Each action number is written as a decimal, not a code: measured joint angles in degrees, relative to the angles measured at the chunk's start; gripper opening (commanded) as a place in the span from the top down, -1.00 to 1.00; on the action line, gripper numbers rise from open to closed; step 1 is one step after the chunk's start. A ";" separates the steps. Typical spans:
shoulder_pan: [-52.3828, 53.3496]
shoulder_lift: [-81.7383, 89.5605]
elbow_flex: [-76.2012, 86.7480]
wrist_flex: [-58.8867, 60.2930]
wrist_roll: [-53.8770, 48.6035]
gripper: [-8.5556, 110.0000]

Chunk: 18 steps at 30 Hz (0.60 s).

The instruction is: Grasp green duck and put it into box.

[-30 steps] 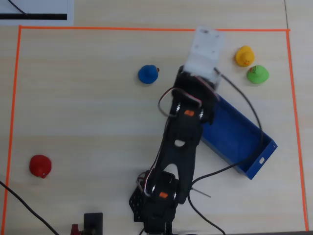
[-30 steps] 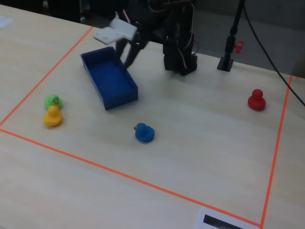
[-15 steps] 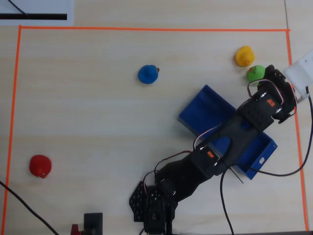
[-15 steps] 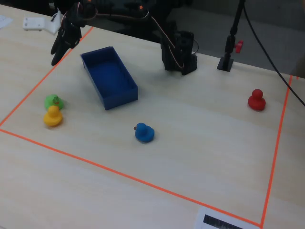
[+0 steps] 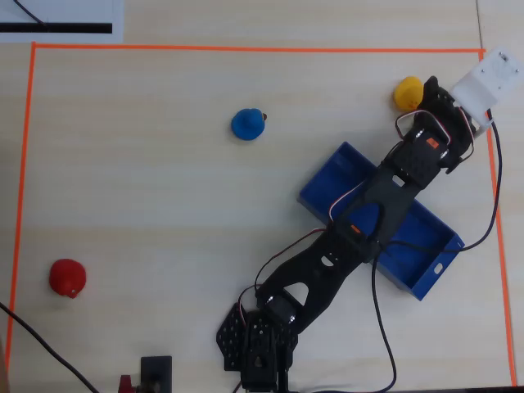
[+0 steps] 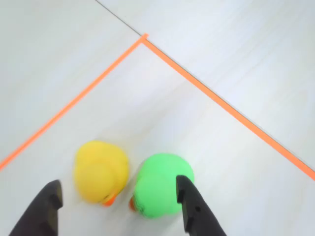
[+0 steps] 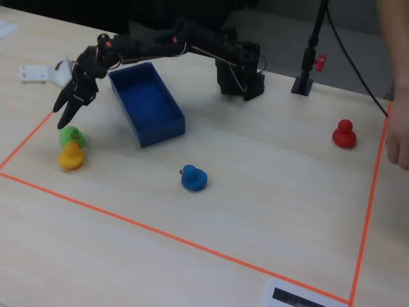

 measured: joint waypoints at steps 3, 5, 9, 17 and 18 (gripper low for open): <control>0.09 -3.60 -1.23 -1.49 -0.79 0.32; 0.44 -5.10 -2.29 -1.67 -0.97 0.32; 1.93 -6.50 -2.99 -1.67 -1.41 0.32; 2.81 -9.05 -3.96 -1.67 -1.93 0.32; 2.72 -9.14 -3.96 -1.67 -2.02 0.32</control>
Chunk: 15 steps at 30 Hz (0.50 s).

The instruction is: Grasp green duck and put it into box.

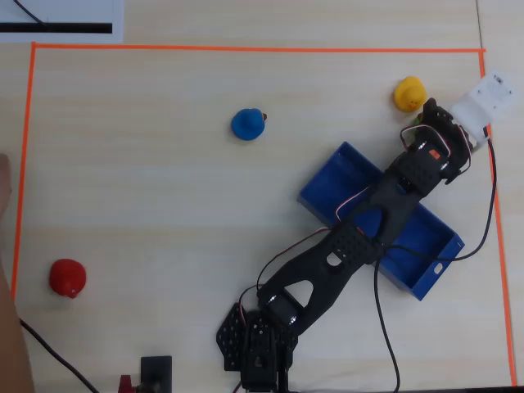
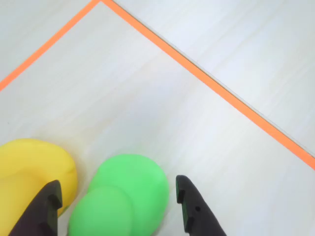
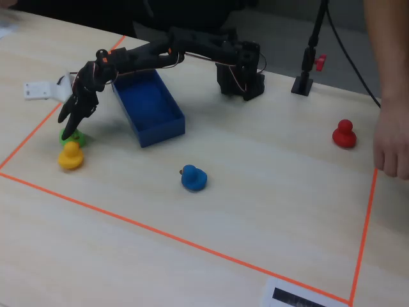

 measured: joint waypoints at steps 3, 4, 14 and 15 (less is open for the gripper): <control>-0.18 0.00 -0.09 0.35 -0.18 0.32; -0.18 0.00 -0.09 0.53 -0.26 0.32; -0.26 -3.60 -0.79 0.97 -1.23 0.32; -0.26 -3.87 -0.79 1.05 -1.41 0.33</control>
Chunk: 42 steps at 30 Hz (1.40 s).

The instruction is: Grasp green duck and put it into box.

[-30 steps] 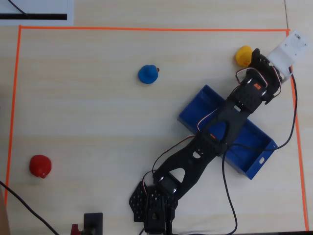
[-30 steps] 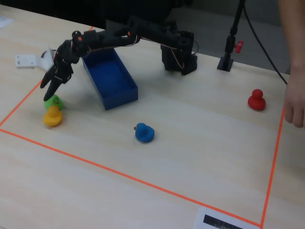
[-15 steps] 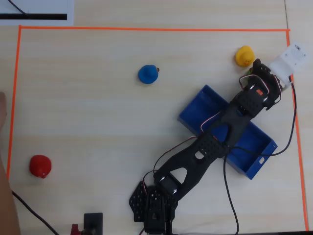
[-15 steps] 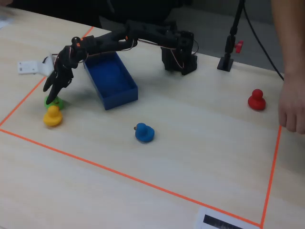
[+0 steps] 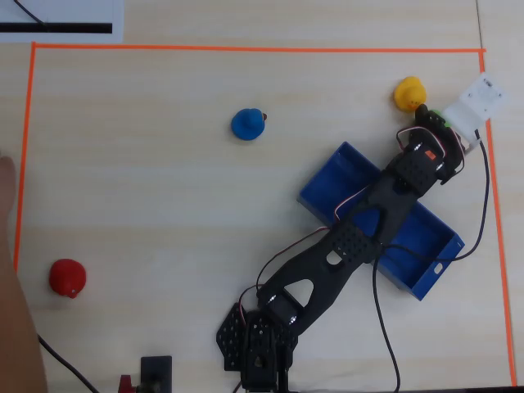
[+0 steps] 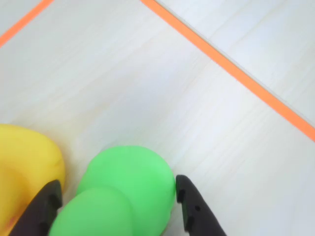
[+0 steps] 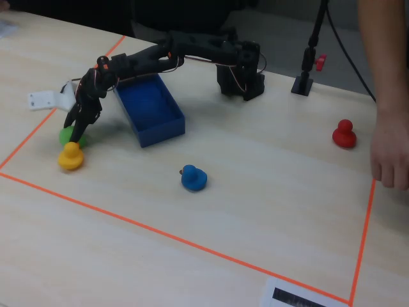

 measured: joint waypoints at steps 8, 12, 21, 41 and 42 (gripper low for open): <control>-0.26 -0.18 0.00 0.26 -0.62 0.79; -0.62 -0.18 -0.44 0.26 -0.88 0.85; -0.53 2.29 -0.88 3.78 -1.05 0.85; 6.15 87.10 74.44 23.12 -7.47 0.85; 6.77 88.51 79.54 20.13 -8.44 0.85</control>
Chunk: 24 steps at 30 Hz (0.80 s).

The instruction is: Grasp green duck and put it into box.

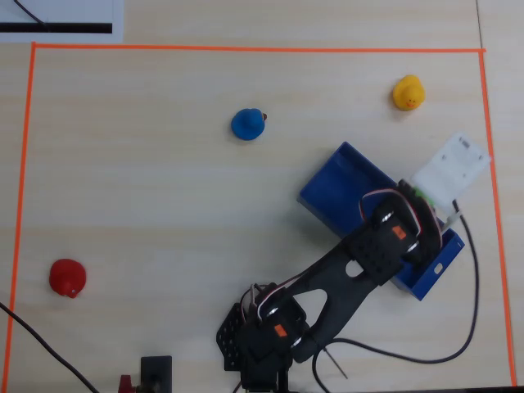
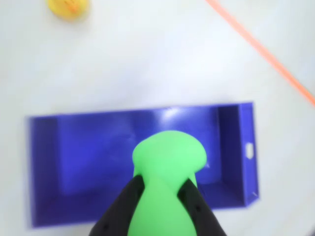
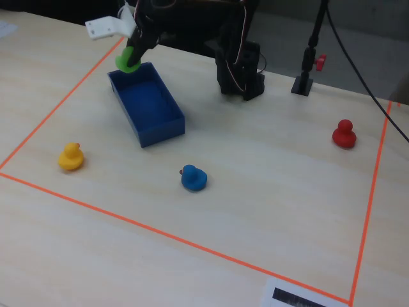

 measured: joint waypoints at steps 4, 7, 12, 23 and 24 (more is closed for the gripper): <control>0.97 0.70 15.64 -10.37 -1.49 0.85; 0.97 -0.97 20.65 -16.00 -2.37 0.85; 2.11 -6.24 21.27 -22.41 -2.11 0.85; 3.25 -9.76 21.27 -27.60 -4.83 0.57; 3.43 -9.76 21.27 -27.60 -4.83 0.53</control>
